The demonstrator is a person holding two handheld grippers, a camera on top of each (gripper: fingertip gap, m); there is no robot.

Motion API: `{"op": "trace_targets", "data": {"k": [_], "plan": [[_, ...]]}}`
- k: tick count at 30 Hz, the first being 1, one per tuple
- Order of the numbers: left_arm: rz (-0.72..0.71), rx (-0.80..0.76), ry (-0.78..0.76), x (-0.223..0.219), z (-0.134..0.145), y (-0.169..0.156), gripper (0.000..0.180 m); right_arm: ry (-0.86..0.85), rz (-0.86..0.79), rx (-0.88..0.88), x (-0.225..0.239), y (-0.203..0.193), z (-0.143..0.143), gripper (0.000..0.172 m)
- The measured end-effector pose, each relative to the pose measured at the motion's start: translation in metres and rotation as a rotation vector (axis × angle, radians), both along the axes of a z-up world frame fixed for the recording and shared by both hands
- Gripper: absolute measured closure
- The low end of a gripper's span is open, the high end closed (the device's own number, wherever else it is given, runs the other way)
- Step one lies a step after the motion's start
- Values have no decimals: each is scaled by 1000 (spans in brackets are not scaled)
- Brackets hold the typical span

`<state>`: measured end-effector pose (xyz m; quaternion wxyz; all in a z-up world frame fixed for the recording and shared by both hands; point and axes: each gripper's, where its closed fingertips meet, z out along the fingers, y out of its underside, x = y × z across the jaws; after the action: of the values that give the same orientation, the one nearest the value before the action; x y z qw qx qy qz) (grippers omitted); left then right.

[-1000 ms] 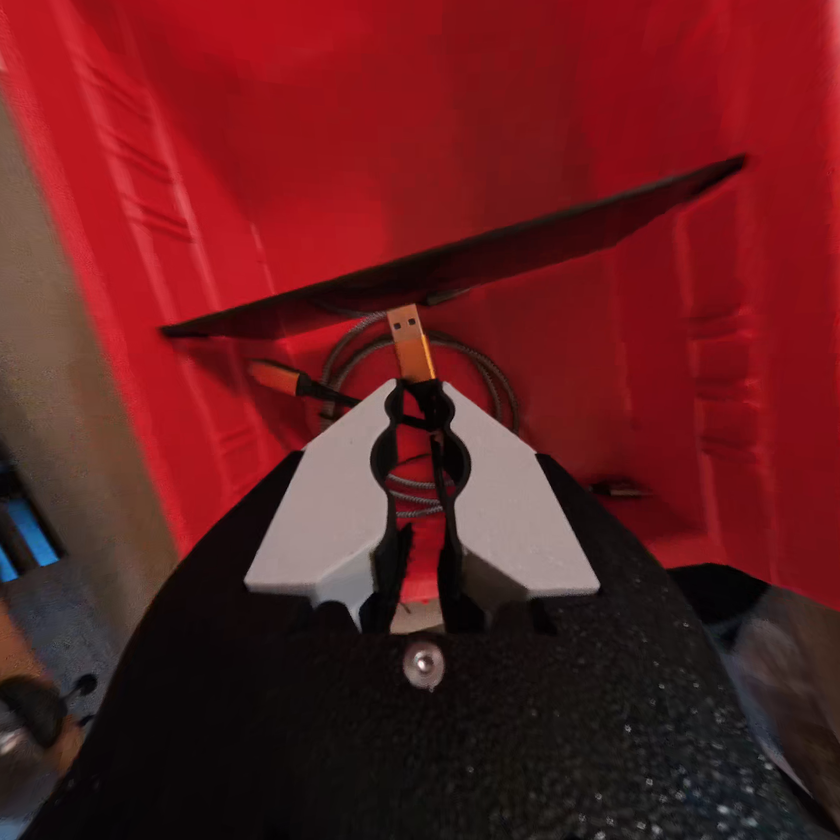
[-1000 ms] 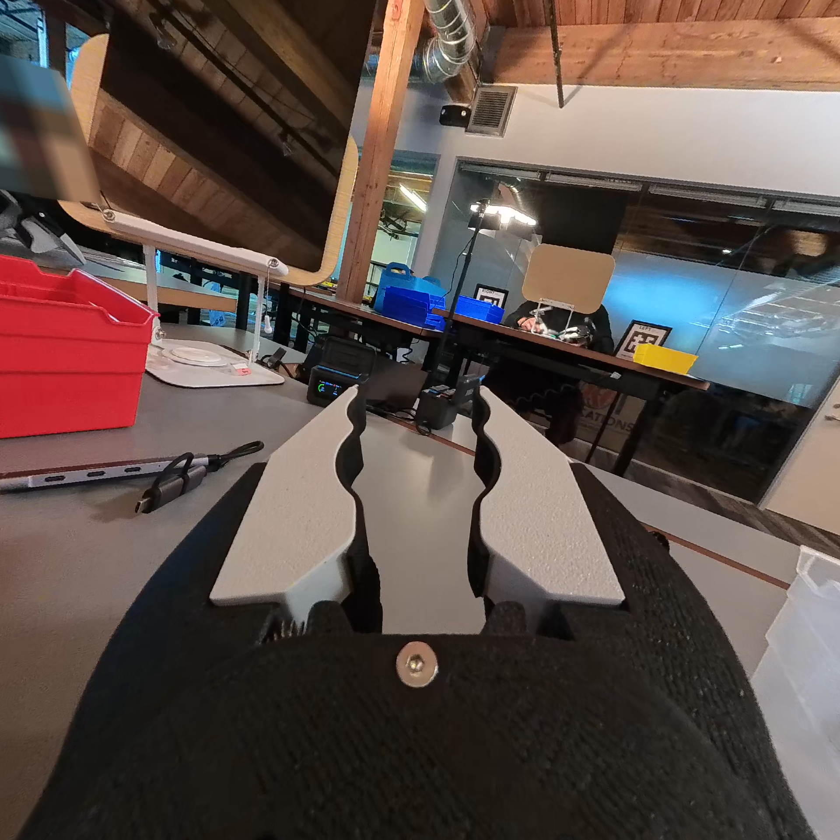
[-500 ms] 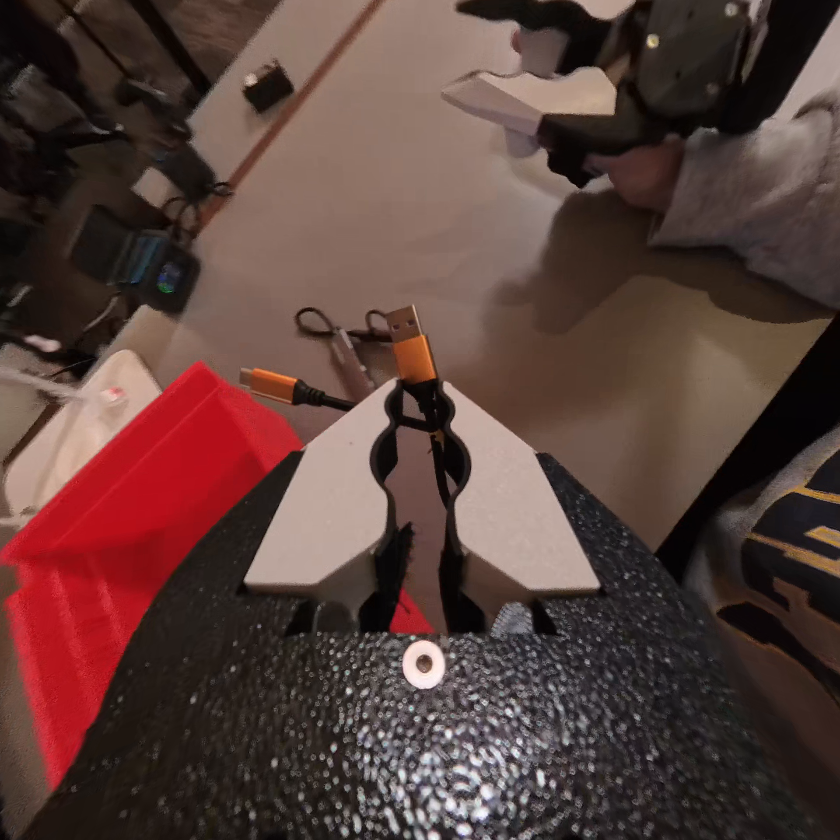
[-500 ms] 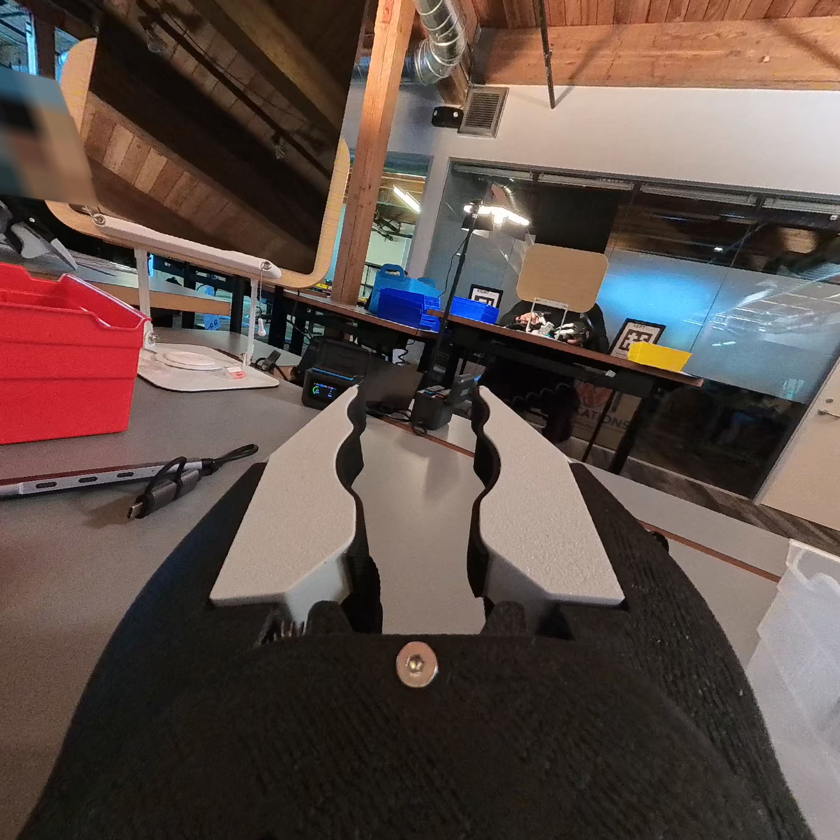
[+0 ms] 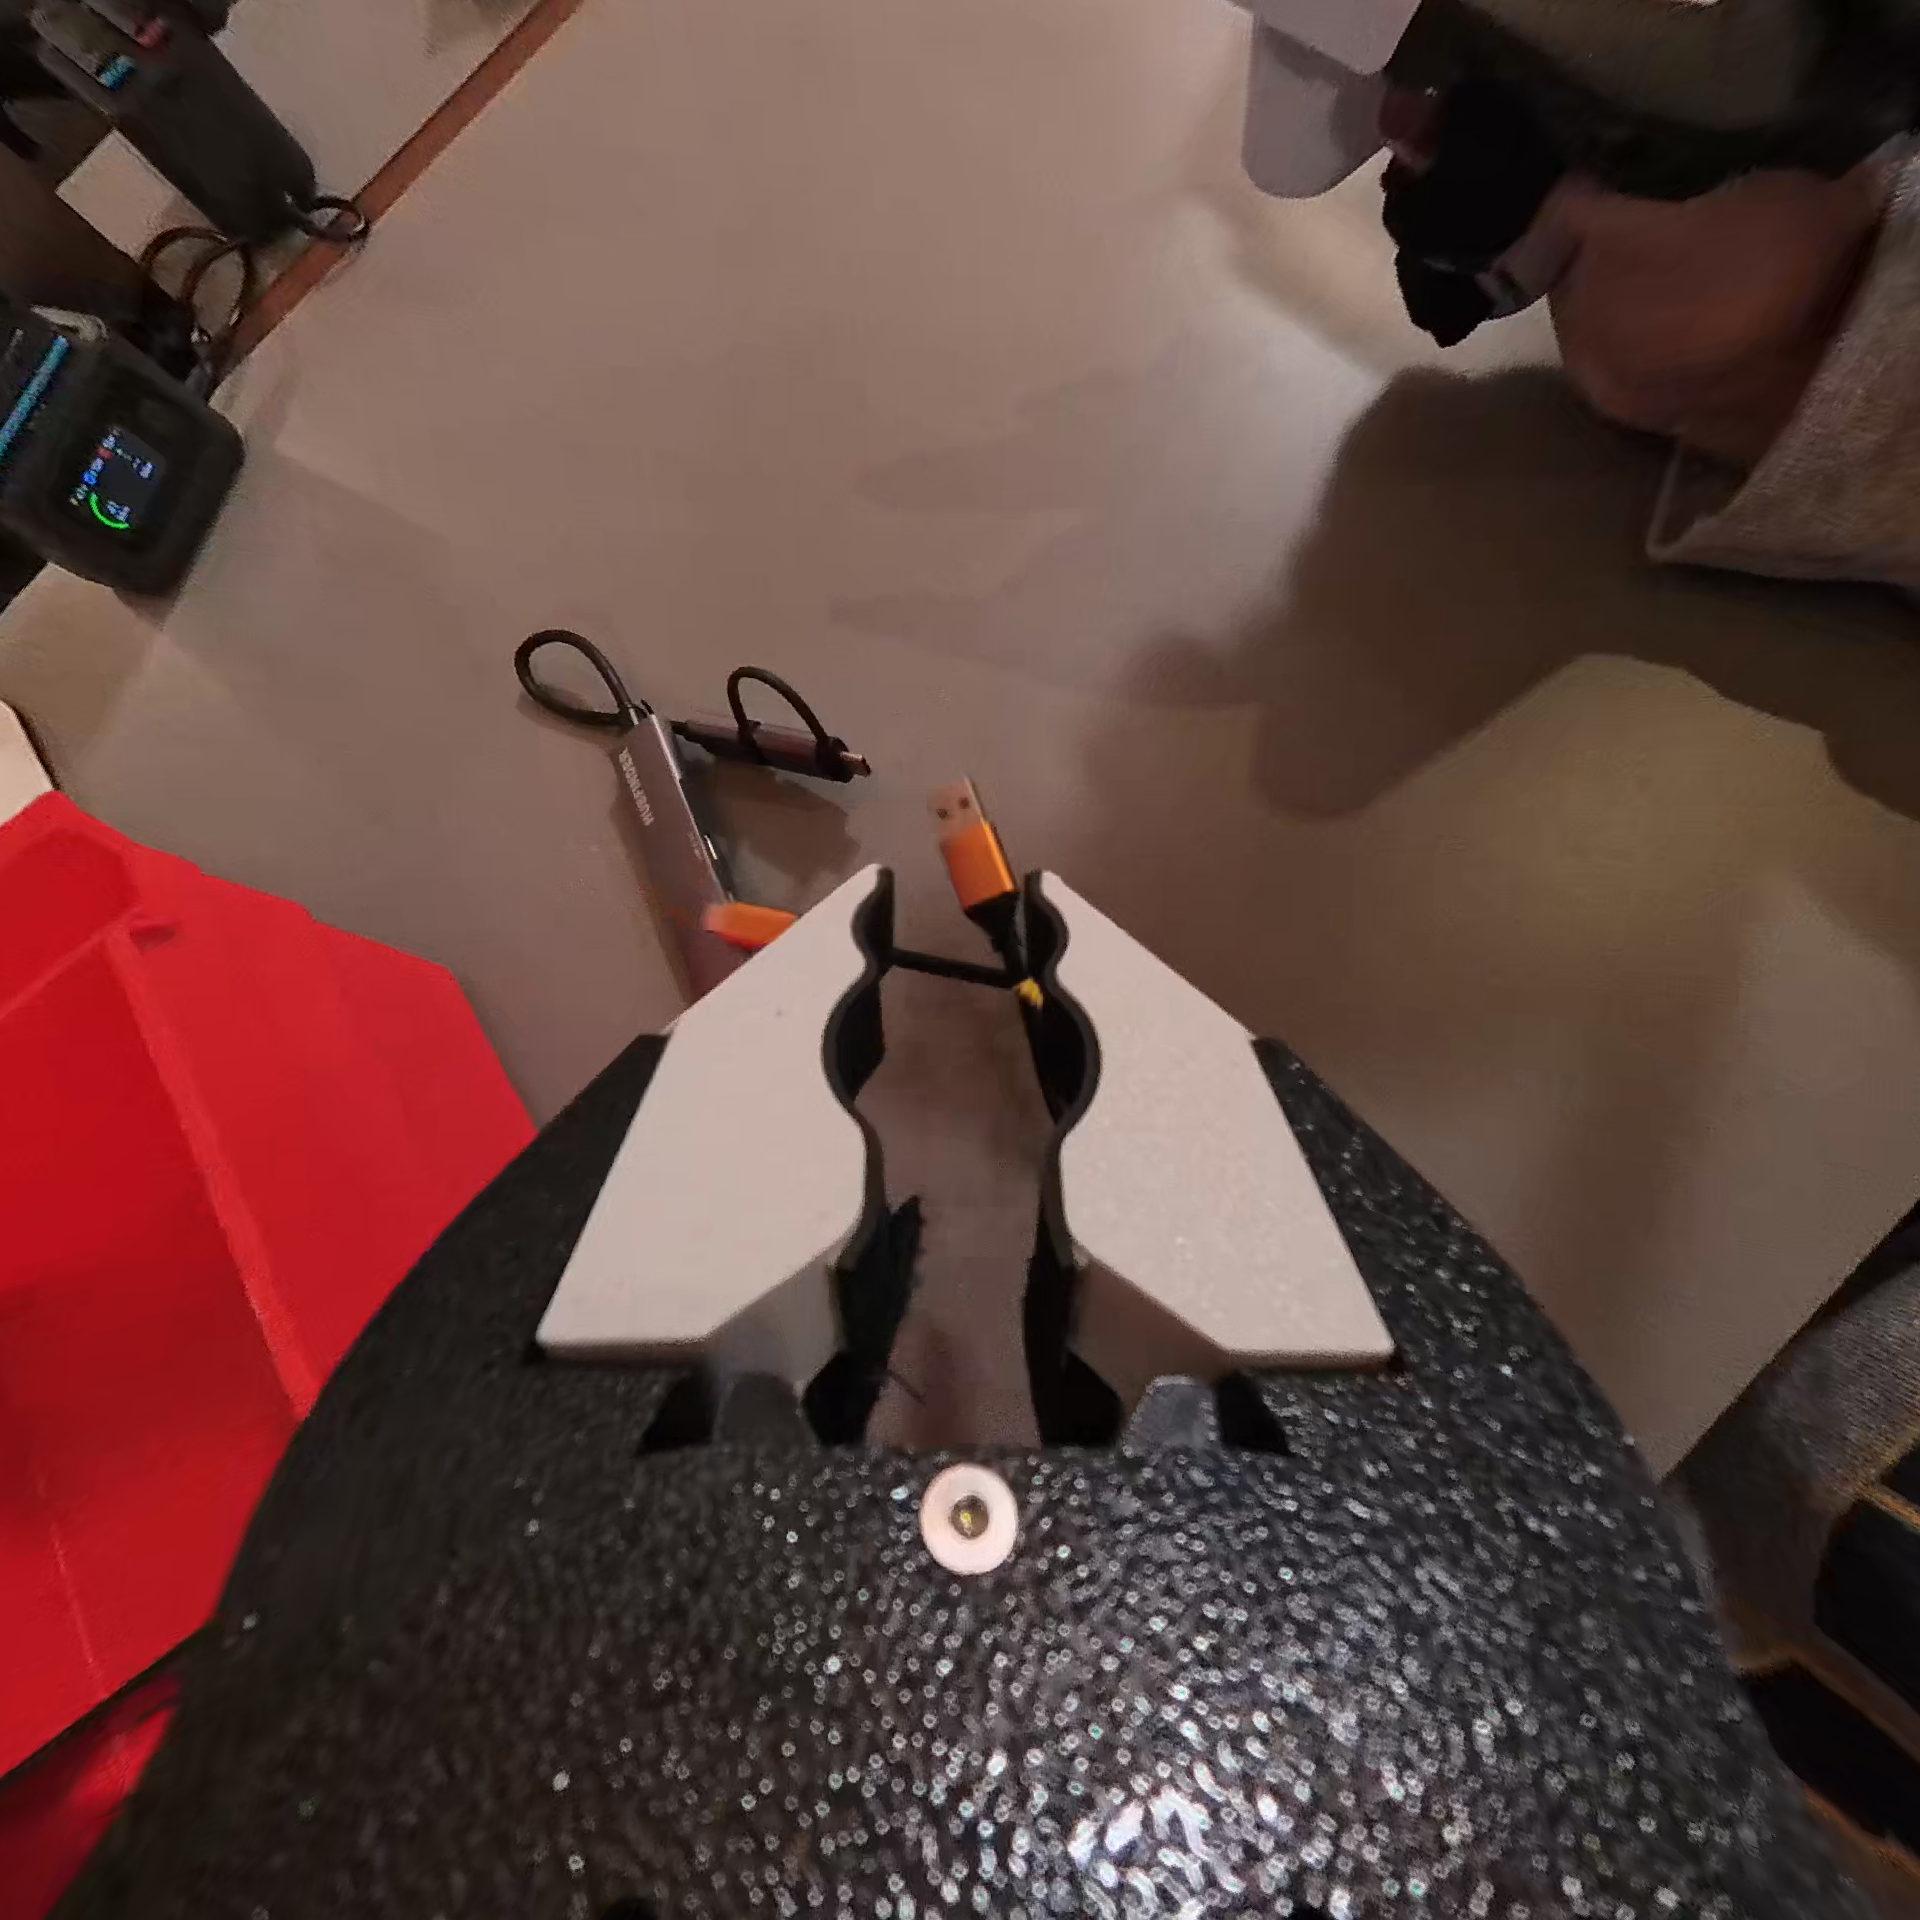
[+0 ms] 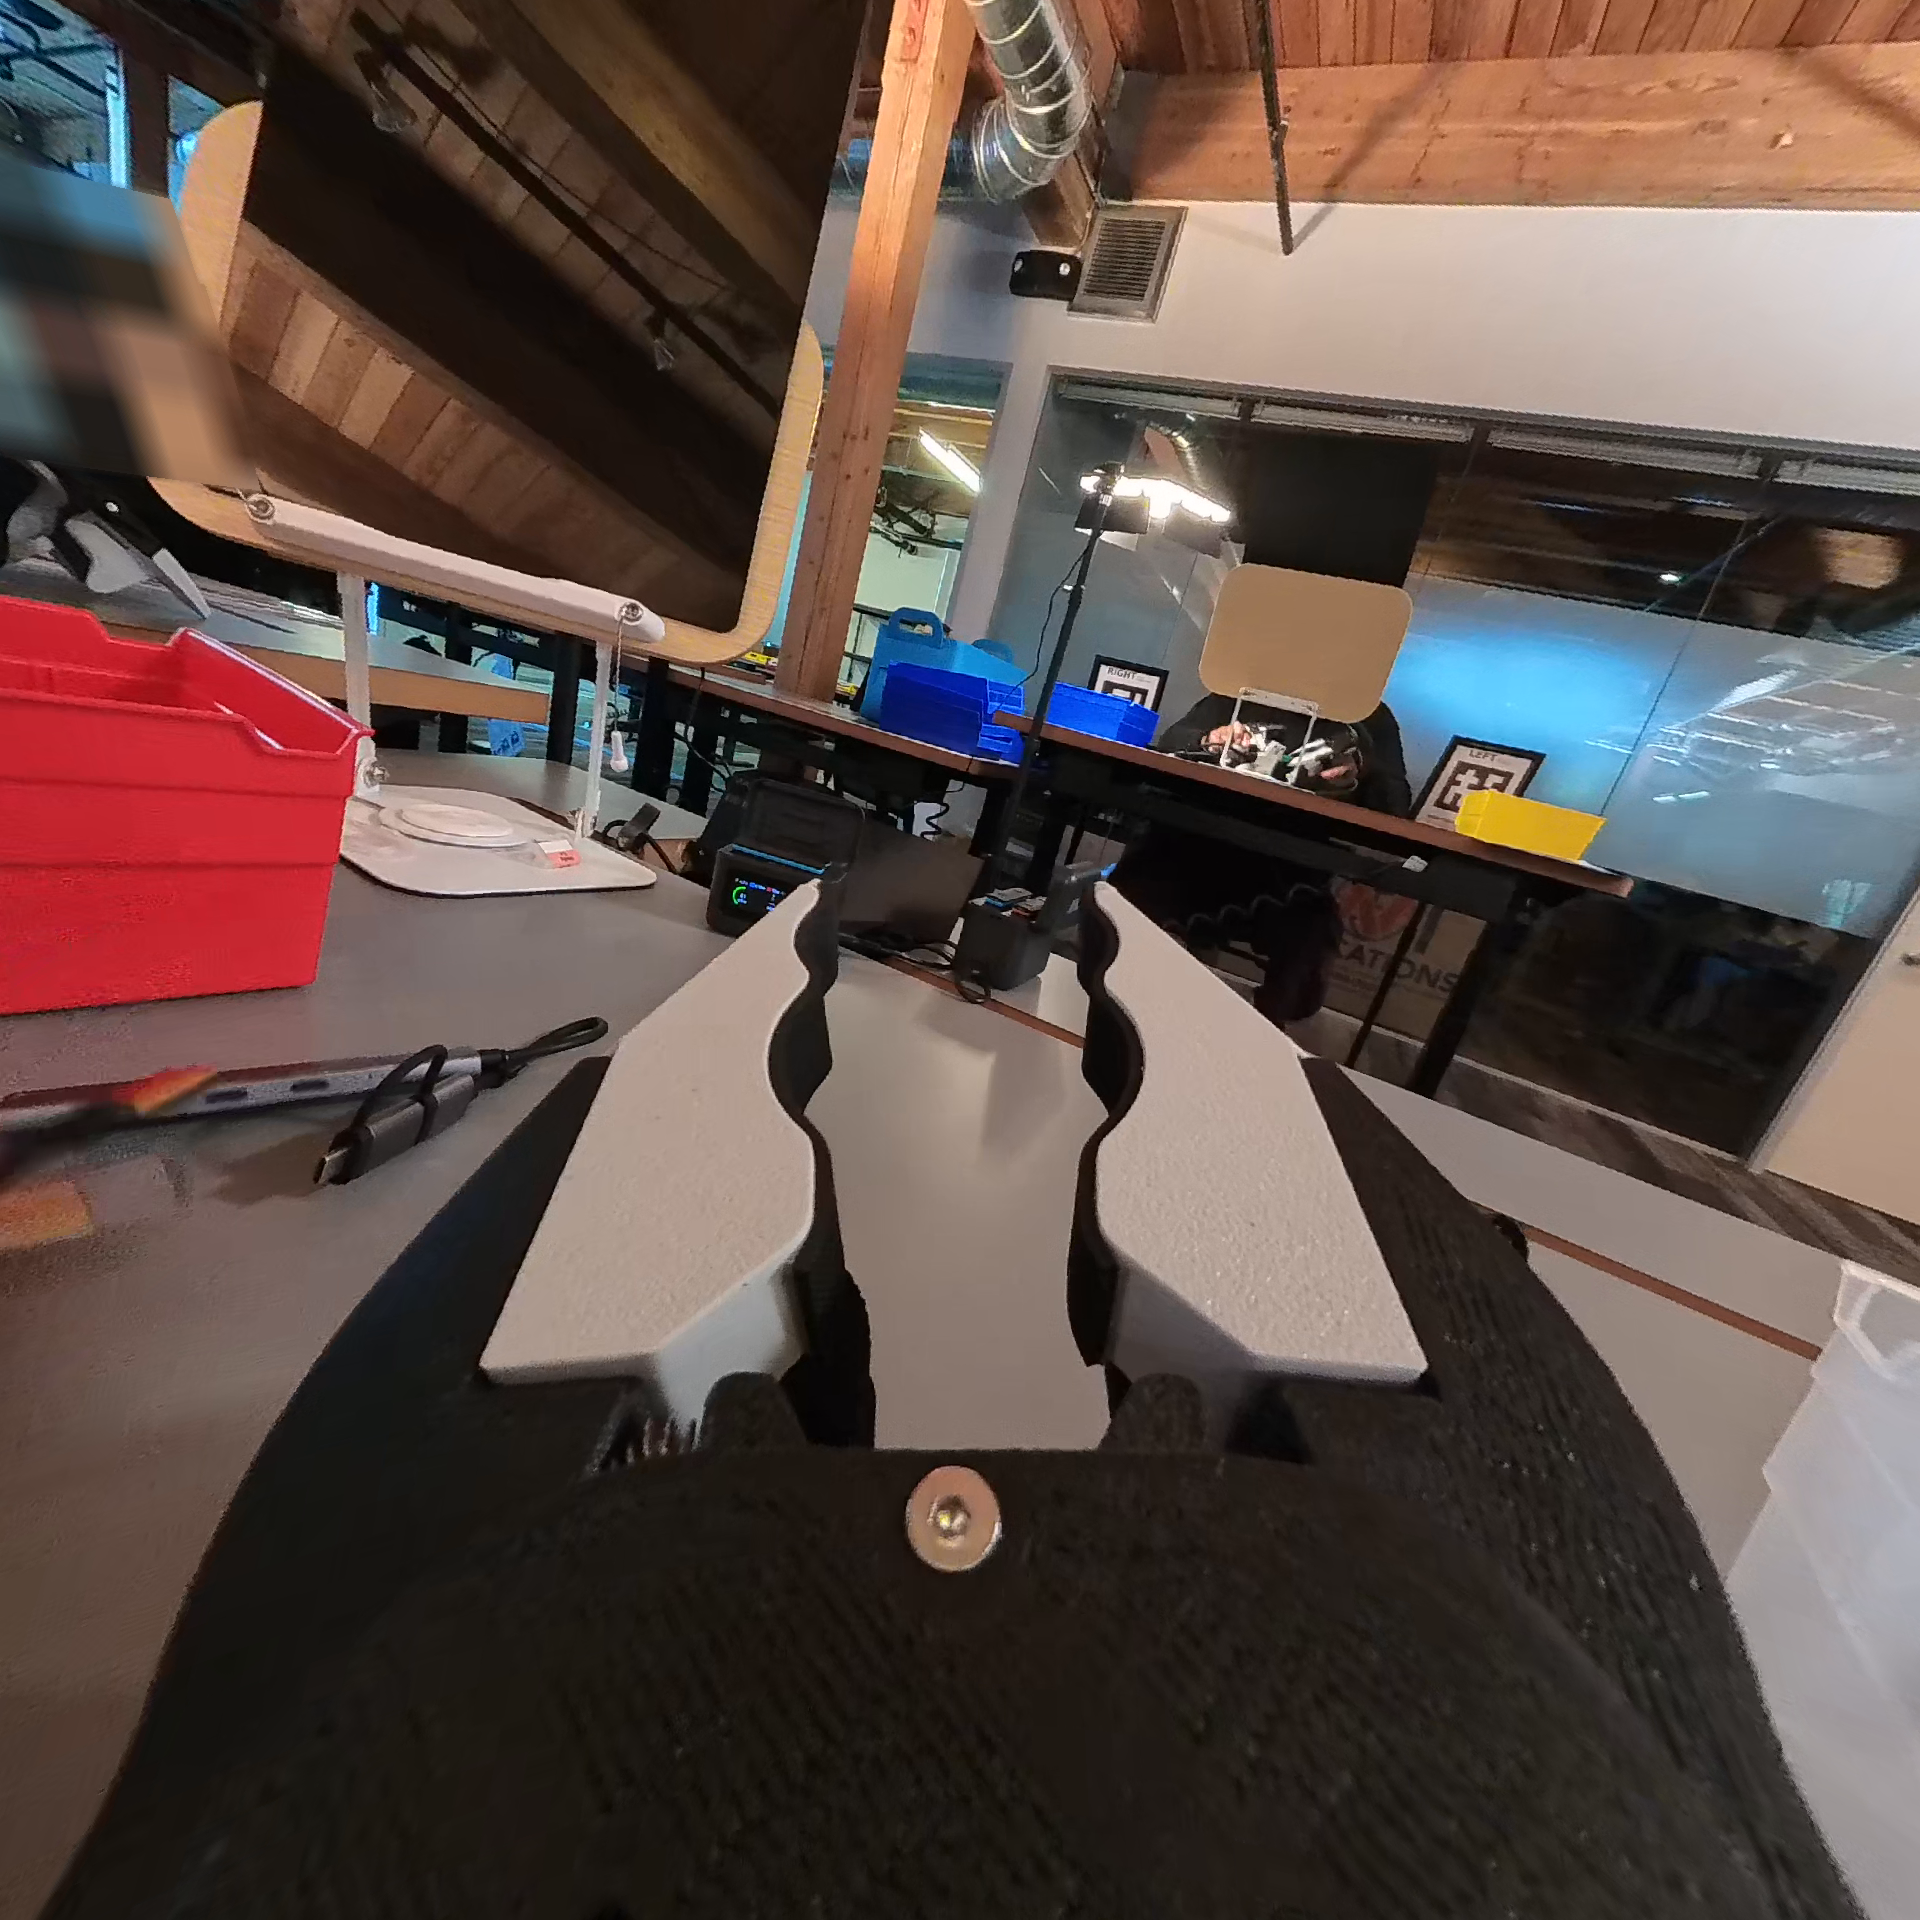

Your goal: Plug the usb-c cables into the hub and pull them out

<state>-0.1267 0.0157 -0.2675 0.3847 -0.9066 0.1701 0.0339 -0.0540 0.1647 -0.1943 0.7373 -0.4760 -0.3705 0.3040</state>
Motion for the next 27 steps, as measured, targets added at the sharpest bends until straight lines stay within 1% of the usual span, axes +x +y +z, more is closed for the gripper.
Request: {"op": "trace_targets", "data": {"k": [5,9,12,15,17,18,20,21,23,25,27], "plan": [[12,-43,-40,1,-6,-5,149,-4,1,2,0,-1,0,127],[11,-47,-43,2,-1,-10,148,-6,3,-6,-1,0,-2,128],[5,-26,-89,3,16,-22,148,-6,3,-9,-1,0,-2,128],[7,32,-241,1,47,-39,148,-5,3,-12,-1,0,-2,128],[84,98,-293,-22,70,-52,148,-5,3,-13,-1,0,-2,128],[146,129,-285,-40,79,-58,148,-4,3,-14,-1,0,-2,128],[295,173,-213,-84,89,-75,147,-4,5,-14,-1,0,-2,128],[380,178,-176,-106,89,-84,148,-6,5,-14,-1,0,-2,128],[504,120,-120,-142,76,-104,150,-8,5,-14,-2,0,-3,128],[513,1,-117,-158,50,-117,147,-9,7,-17,-2,0,-3,128],[546,-106,-158,-172,24,-129,150,-10,8,-20,-3,0,-4,128]]}}
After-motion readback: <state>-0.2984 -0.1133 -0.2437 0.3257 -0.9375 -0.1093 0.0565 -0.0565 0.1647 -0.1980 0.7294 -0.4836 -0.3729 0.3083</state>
